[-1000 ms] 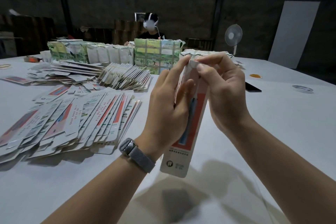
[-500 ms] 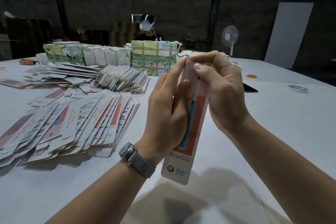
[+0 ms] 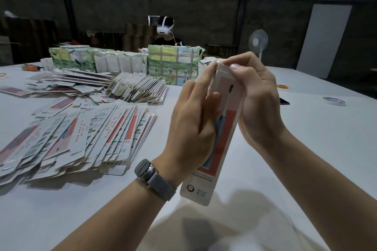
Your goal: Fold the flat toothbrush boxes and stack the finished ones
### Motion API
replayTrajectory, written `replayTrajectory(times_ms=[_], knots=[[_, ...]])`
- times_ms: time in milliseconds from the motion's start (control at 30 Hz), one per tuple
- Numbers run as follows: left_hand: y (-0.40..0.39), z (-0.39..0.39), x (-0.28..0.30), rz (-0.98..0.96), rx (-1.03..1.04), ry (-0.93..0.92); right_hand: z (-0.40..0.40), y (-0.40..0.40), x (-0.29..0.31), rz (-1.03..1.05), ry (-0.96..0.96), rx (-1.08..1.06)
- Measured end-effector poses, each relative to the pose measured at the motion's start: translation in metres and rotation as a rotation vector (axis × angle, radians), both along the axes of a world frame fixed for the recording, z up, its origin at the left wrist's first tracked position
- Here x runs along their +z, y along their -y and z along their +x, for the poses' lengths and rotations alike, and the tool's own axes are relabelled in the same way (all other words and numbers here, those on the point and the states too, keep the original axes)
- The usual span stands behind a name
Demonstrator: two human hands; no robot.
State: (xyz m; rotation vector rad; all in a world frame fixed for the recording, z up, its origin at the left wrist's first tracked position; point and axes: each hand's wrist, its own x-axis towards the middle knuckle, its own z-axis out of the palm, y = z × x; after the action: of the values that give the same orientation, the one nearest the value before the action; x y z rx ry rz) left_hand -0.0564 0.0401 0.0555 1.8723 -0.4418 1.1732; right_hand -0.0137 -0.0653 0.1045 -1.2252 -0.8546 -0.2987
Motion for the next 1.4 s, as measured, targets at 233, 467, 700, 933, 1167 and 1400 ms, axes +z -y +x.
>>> replayTrajectory(times_ms=[233, 467, 700, 933, 1167, 1400], knots=[[-0.002, 0.001, 0.000, 0.004, -0.014, 0.020, 0.000, -0.001, 0.000, -0.021, -0.008, -0.001], [-0.004, 0.002, 0.000, 0.001, -0.091, 0.040, 0.001, 0.002, 0.002, -0.047, 0.036, 0.013], [-0.005, 0.000, 0.004, -0.033, -0.139, 0.031, 0.003, 0.005, 0.002, -0.079, -0.009, 0.063], [-0.008, -0.004, 0.010, -0.101, -0.132, -0.021, -0.001, 0.000, -0.005, -0.096, -0.083, 0.122], [-0.014, 0.000, 0.011, -0.181, -0.148, 0.026, -0.002, -0.007, -0.015, -0.098, -0.058, 0.140], [-0.015, -0.001, 0.014, -0.160, -0.102, 0.030, -0.004, -0.009, -0.020, -0.076, 0.081, 0.125]])
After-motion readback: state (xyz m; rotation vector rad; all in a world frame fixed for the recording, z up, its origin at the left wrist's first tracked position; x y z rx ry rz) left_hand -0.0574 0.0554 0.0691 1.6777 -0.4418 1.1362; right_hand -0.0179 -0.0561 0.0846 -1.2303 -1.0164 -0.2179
